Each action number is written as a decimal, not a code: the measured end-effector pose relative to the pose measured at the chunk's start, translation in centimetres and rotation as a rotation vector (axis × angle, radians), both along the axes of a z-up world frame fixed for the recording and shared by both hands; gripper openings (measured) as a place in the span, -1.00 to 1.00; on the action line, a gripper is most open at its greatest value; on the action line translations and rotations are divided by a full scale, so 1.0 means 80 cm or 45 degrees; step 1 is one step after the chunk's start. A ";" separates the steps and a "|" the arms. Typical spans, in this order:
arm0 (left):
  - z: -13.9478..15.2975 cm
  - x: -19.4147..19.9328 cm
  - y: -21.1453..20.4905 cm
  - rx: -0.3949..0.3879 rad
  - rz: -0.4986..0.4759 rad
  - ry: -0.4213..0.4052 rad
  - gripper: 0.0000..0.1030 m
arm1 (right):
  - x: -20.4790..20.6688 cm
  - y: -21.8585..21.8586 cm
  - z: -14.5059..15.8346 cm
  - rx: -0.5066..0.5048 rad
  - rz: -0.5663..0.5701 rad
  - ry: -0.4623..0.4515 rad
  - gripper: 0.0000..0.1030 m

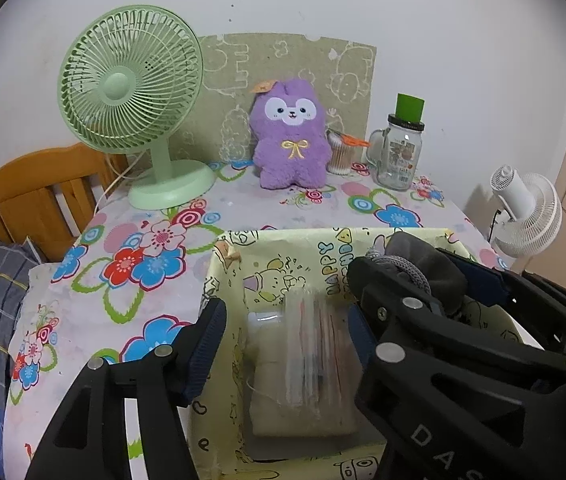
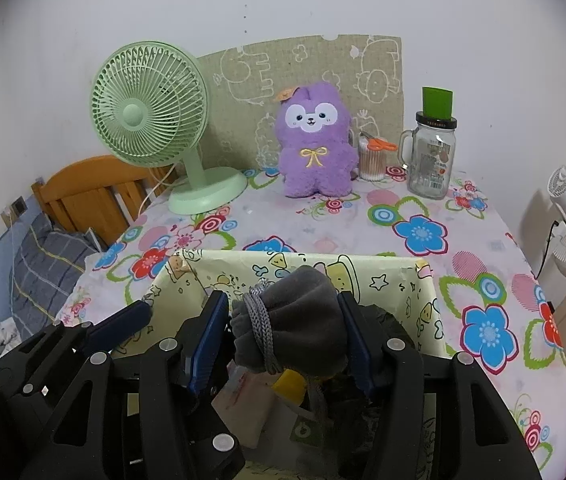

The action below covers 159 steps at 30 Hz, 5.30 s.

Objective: Organize soft objects
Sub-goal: 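Lower the pouch and straw bag into the fabric box and open both grippers, then lift both grippers out of the box and move toward the remaining items, then grasp the white paper roll with the left gripper while the right gripper grasps the pink packet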

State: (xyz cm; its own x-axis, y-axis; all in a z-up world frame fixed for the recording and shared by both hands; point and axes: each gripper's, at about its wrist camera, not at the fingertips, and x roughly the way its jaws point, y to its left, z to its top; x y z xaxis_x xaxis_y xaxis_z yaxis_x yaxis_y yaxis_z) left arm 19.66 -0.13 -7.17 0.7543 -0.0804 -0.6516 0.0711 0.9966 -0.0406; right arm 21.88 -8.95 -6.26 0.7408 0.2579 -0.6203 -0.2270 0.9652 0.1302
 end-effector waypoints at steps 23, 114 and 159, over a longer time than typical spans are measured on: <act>0.023 -0.035 -0.006 0.017 -0.028 -0.074 0.74 | -0.033 -0.005 0.020 0.015 0.021 -0.064 0.76; -0.017 -0.188 -0.010 0.115 -0.183 -0.070 0.86 | -0.194 0.000 -0.016 -0.089 -0.035 0.028 0.99; -0.104 -0.173 0.021 0.077 -0.255 0.168 0.15 | -0.170 0.013 -0.106 -0.197 -0.023 0.281 0.85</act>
State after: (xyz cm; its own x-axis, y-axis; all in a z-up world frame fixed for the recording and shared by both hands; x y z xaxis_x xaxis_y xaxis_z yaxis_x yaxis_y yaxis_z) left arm 5.84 1.58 -15.51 0.6357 -0.1774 -0.7513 0.2652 0.9642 -0.0032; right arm 8.25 -7.91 -14.74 0.5868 0.1354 -0.7983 -0.1921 0.9811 0.0251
